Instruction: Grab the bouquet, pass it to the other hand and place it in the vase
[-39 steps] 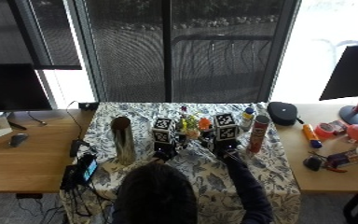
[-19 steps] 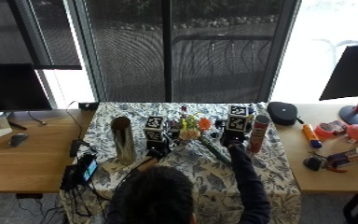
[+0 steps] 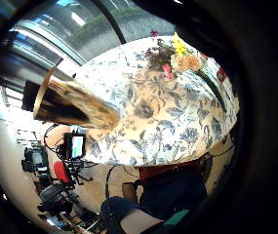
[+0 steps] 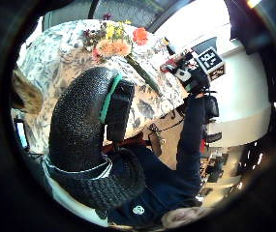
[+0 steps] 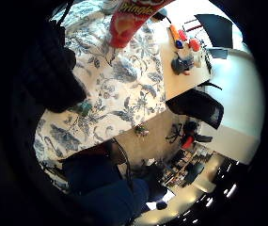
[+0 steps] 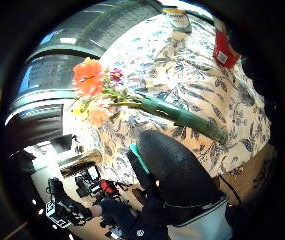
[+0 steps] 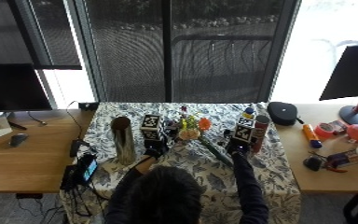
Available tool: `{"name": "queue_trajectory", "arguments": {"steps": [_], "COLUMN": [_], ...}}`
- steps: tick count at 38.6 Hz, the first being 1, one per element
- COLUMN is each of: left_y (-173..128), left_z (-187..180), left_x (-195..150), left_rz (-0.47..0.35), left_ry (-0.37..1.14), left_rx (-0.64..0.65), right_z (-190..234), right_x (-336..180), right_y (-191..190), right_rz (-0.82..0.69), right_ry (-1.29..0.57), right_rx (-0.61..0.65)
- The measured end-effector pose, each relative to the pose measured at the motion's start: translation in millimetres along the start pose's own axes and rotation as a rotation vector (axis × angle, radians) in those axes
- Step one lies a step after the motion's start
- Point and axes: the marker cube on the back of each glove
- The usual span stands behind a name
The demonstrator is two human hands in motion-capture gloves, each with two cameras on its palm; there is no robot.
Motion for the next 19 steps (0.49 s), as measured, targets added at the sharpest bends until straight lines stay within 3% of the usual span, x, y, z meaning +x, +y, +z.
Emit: {"name": "queue_trajectory", "arguments": {"steps": [4, 9, 19], "left_y": [-2.1, -2.6, 1.7], "left_z": [10.3, 20.6, 22.1], "left_x": [-2.9, -5.1, -7.3], "left_rz": [-0.005, -0.02, -0.023], "left_ry": [0.002, -0.013, -0.004], "left_rx": [-0.023, -0.063, -0.07], "right_z": [9.6, 63.2, 123.7], "right_x": [4.8, -0.7, -14.1], "right_y": [28.3, 1.4, 5.8], "right_rz": [0.037, -0.042, -0.095], "right_ry": [0.002, -0.022, -0.008], "right_rx": [-0.016, -0.042, -0.108]}}
